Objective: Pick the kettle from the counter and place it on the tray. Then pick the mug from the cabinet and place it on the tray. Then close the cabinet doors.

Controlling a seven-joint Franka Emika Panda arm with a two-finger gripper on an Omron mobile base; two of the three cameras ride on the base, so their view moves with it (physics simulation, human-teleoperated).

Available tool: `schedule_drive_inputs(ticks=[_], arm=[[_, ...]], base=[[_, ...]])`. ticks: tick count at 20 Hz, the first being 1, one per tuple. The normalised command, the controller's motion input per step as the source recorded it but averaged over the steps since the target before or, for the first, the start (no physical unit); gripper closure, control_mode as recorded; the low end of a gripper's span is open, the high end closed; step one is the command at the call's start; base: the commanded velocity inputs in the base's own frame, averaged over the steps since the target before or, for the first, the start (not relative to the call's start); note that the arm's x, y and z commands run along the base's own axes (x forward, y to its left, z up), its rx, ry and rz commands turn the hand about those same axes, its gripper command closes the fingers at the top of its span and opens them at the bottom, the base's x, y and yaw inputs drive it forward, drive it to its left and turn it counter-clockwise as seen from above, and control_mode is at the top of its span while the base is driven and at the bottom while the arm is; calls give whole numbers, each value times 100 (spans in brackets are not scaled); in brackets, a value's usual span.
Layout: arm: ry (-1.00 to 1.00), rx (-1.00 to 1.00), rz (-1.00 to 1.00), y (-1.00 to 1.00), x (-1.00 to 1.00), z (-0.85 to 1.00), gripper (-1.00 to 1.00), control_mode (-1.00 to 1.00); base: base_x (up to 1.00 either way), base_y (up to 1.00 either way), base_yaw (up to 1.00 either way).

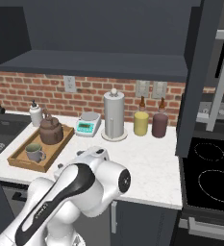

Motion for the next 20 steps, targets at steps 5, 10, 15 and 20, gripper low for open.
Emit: schedule_drive_inputs(ticks=[5, 10, 15, 20], arm=[[-8, 0, -8, -56, 0, 39, -100, -100], [-11, 0, -6, -65, 0, 44, -100, -100], [-11, 0, -5, -65, 0, 43, -100, -100], [-9, 0, -4, -61, 0, 31, -100, -100]], base=[[0, 0, 0], [0, 0, 0], [0, 0, 0], [0, 0, 0]])
